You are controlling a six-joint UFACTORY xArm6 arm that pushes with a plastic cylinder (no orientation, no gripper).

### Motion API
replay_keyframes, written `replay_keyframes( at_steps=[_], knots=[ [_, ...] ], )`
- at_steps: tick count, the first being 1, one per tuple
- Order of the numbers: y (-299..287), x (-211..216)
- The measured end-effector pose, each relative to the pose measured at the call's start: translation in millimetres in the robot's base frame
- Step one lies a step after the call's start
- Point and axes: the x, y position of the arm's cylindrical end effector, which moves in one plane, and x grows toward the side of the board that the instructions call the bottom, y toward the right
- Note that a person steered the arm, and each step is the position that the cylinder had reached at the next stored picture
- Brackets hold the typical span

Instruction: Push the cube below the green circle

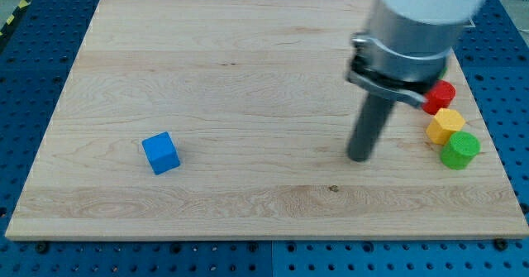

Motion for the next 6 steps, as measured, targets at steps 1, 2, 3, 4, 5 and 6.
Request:
replay_keyframes(
  at_steps=[1,2,3,4,5,6],
  knots=[
    [-66,-44],
    [-165,-62],
    [-258,-61],
    [-332,-26],
    [-333,3],
    [-300,5]
  ],
)
